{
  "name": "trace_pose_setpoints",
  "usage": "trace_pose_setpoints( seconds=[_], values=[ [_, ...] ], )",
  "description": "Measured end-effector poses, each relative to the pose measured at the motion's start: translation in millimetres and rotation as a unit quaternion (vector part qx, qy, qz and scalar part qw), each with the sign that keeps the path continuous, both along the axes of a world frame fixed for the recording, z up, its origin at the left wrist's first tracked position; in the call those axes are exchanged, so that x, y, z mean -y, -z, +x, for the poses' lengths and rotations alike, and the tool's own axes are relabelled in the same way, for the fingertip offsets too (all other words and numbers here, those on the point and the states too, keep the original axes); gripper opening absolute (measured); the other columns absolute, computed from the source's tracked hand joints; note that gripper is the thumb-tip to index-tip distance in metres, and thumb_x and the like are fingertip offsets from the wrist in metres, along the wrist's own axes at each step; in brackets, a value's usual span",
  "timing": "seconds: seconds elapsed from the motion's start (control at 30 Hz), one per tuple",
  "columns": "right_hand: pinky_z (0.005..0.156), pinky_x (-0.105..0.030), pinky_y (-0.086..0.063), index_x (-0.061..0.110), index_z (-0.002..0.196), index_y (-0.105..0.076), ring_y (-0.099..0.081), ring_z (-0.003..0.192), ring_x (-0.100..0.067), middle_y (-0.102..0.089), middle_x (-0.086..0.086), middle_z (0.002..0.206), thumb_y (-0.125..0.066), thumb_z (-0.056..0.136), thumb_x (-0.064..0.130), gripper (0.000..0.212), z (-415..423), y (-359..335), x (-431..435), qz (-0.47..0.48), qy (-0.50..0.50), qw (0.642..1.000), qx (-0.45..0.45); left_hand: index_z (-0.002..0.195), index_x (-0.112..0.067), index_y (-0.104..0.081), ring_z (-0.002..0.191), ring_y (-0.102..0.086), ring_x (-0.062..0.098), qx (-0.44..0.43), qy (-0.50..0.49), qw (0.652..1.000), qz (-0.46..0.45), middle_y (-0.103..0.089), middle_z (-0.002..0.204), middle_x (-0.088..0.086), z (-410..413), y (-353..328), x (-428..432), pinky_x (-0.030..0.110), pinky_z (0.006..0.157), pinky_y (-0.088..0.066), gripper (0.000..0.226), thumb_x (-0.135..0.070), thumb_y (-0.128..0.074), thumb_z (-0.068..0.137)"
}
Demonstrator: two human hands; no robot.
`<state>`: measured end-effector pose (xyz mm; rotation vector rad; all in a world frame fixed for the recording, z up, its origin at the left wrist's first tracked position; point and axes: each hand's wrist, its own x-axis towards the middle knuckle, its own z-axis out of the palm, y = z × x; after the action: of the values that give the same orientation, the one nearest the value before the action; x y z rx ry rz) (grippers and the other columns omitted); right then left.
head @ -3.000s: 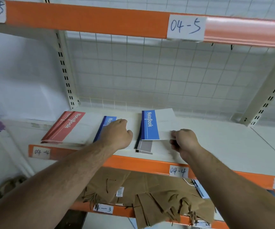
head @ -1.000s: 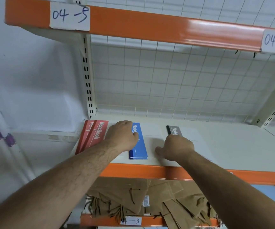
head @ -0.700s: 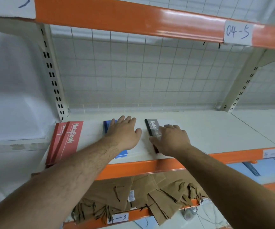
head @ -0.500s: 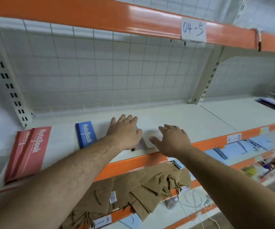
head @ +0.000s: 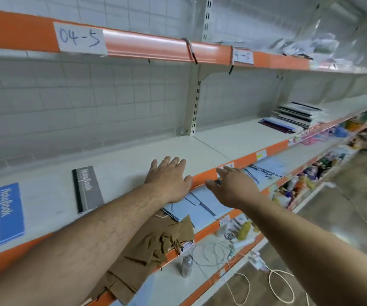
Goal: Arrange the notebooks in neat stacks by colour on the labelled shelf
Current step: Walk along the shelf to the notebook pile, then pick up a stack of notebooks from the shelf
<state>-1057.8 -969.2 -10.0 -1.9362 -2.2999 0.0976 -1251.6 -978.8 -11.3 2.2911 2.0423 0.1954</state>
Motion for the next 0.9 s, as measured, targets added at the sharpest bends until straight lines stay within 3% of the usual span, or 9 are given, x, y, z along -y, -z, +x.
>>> trace_pose_setpoints(
  seconds=[0.17,0.37,0.63,0.9],
  values=[
    [0.116,-0.044,-0.031,0.021,0.148,-0.041,-0.03,0.144,-0.027,-0.036,-0.003,0.157,-0.035,0.095,0.067,0.07,78.0,-7.8,-7.5,0.013,0.01,1.0,-0.003,0.159,-0.021,-0.011,0.153,-0.003,0.021,-0.005,0.024,1.0,0.008,-0.01,0.167,-0.002,79.2,-0.4,-19.3,0.05,0.123,-0.001,0.064,-0.049,-0.022,0.103],
    [0.119,-0.044,-0.025,0.02,0.155,-0.03,-0.022,0.149,-0.026,-0.027,-0.003,0.162,-0.033,0.097,0.065,0.073,160.3,-10.4,-14.4,0.002,0.04,0.999,0.003,0.156,-0.022,-0.022,0.15,-0.015,0.023,-0.007,0.063,0.998,0.027,-0.024,0.162,-0.002,162.3,3.6,-46.7,0.053,0.12,-0.012,0.063,-0.049,-0.021,0.099],
    [0.121,-0.043,-0.021,0.022,0.157,-0.025,-0.018,0.151,-0.026,-0.022,-0.004,0.164,-0.035,0.098,0.064,0.073,241.2,3.9,-45.0,-0.019,0.109,0.994,-0.01,0.154,-0.021,-0.026,0.149,-0.017,0.024,-0.023,0.133,0.991,0.019,-0.025,0.162,-0.002,243.5,13.9,-97.6,0.051,0.12,-0.013,0.062,-0.051,-0.02,0.099],
    [0.119,-0.042,-0.026,0.02,0.155,-0.03,-0.022,0.15,-0.026,-0.026,-0.006,0.162,-0.036,0.099,0.061,0.069,309.4,14.6,-96.3,-0.022,0.16,0.987,-0.006,0.16,-0.022,-0.01,0.154,-0.001,0.022,-0.025,0.205,0.978,-0.009,-0.007,0.167,-0.001,323.4,15.7,-175.6,0.051,0.123,-0.002,0.065,-0.051,-0.019,0.103]
  ],
)
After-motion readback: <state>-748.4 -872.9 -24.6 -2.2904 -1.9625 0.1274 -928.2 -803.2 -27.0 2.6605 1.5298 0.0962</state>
